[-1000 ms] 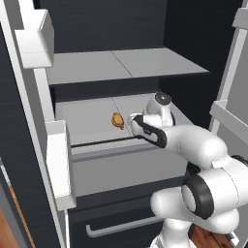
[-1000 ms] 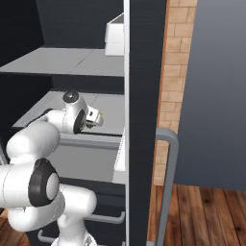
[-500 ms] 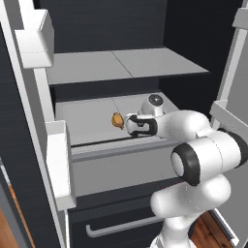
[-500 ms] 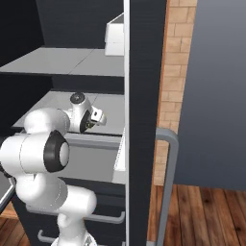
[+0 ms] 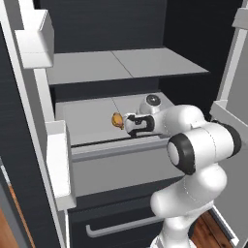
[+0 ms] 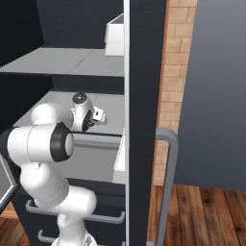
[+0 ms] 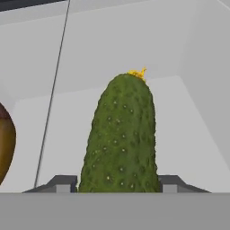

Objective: Open the fridge, remove the kiwi, cucumber, and chicken drumstick, and place them on any counter.

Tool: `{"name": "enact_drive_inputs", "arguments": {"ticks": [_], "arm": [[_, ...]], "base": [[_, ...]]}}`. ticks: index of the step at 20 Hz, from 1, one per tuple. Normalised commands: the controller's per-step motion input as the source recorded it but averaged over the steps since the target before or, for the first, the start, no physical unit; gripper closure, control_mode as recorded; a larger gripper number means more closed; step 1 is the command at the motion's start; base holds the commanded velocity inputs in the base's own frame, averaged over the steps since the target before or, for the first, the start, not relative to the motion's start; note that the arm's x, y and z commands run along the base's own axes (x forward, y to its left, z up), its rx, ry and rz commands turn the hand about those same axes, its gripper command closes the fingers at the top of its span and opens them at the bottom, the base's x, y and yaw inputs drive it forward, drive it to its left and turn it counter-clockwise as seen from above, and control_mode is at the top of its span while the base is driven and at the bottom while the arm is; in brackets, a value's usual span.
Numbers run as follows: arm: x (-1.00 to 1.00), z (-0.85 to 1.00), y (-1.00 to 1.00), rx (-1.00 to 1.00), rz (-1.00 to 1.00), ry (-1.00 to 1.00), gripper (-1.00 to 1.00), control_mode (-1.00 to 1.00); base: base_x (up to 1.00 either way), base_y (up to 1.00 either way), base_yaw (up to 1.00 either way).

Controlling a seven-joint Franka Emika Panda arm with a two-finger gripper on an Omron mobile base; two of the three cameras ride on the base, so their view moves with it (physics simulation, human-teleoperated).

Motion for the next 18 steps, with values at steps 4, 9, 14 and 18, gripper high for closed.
{"name": "enact_drive_inputs", "arguments": {"ticks": [4,9,14,18], "arm": [[-0.47,-0.22,0.00,0.00,0.00,-0.05,1.00,-1.00],[-0.90,0.40,0.00,0.00,0.00,-0.20,1.00,-1.00],[-1.00,1.00,0.00,0.00,0.00,-0.12,1.00,-1.00],[-1.00,1.00,0.00,0.00,0.00,0.00,1.00,-1.00]], "base": [[0.00,0.00,0.00],[0.00,0.00,0.00],[0.00,0.00,0.00],[0.00,0.00,0.00]]}}
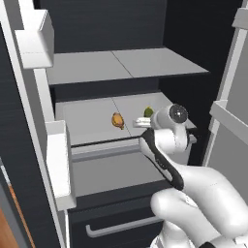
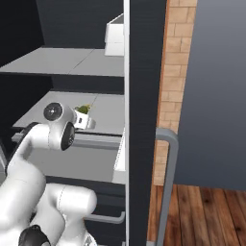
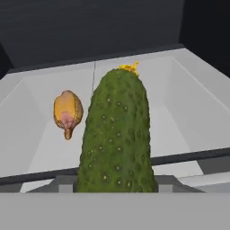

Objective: Open the fridge, remove the kiwi, cucumber, and chicken drumstick, and place them on any counter.

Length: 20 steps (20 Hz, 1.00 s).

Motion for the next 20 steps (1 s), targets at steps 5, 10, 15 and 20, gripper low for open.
{"name": "enact_drive_inputs", "arguments": {"ticks": [5,10,15,20], "arm": [[-1.00,0.96,0.00,0.00,0.01,0.18,1.00,-1.00],[-0.95,0.63,0.00,0.02,0.00,0.32,1.00,-1.00],[-0.61,0.08,0.00,0.06,0.00,0.46,1.00,-1.00],[-0.37,-0.08,0.01,0.03,0.00,0.24,1.00,-1.00]], "base": [[0.00,0.00,0.00],[0.00,0.00,0.00],[0.00,0.00,0.00],[0.00,0.00,0.00]]}}
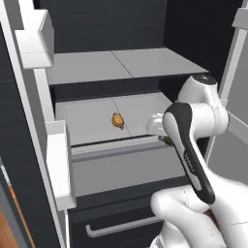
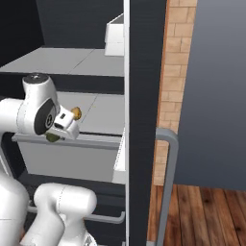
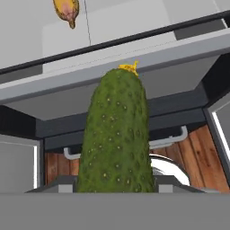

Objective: Open the fridge, remove the kiwi, cucumber, and chicken drumstick, and place them on any counter.

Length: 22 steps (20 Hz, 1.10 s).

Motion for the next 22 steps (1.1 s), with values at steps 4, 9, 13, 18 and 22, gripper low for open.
{"name": "enact_drive_inputs", "arguments": {"ticks": [4,9,13,18,22], "arm": [[0.00,0.00,0.00,0.00,0.00,0.00,1.00,1.00],[0.00,0.00,0.00,0.00,0.00,0.00,1.00,1.00],[0.00,0.00,0.00,0.00,0.00,0.00,1.00,1.00],[0.00,0.00,0.00,0.00,0.00,0.00,1.00,1.00],[0.00,0.00,0.00,0.00,0.00,0.00,1.00,1.00]], "base": [[-0.96,0.00,0.02],[-1.00,0.00,0.05],[-1.00,0.02,0.36],[-0.88,0.04,0.73],[-0.61,0.19,0.81]]}}
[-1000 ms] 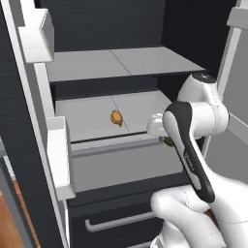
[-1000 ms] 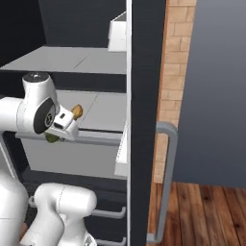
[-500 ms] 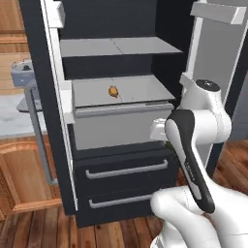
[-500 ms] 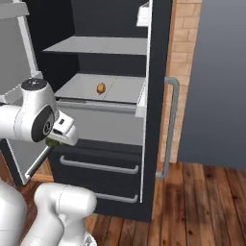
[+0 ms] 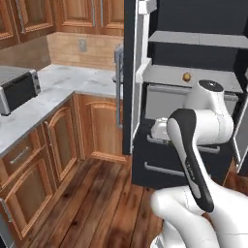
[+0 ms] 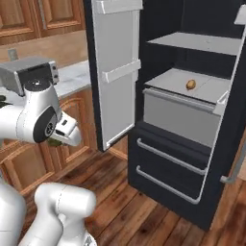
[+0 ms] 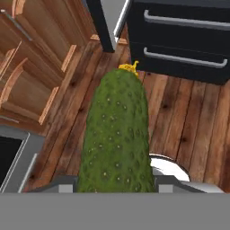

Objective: Open the fridge, remove the kiwi, cucumber, and chicken drumstick, and place them on any counter.

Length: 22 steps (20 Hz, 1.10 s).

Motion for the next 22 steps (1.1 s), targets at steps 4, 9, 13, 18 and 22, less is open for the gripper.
{"name": "enact_drive_inputs", "arguments": {"ticks": [4,9,13,18,22], "arm": [[0.00,0.00,0.00,0.00,0.00,0.00,1.00,1.00],[0.00,0.00,0.00,0.00,0.00,0.00,1.00,1.00],[0.00,0.00,0.00,0.00,0.00,0.00,1.00,1.00],[0.00,0.00,0.00,0.00,0.00,0.00,1.00,1.00],[0.00,0.00,0.00,0.00,0.00,0.00,1.00,1.00]], "base": [[-0.35,0.42,0.84],[0.06,0.42,0.79],[0.84,0.04,0.52],[1.00,-0.03,0.12],[1.00,-0.20,0.02]]}}
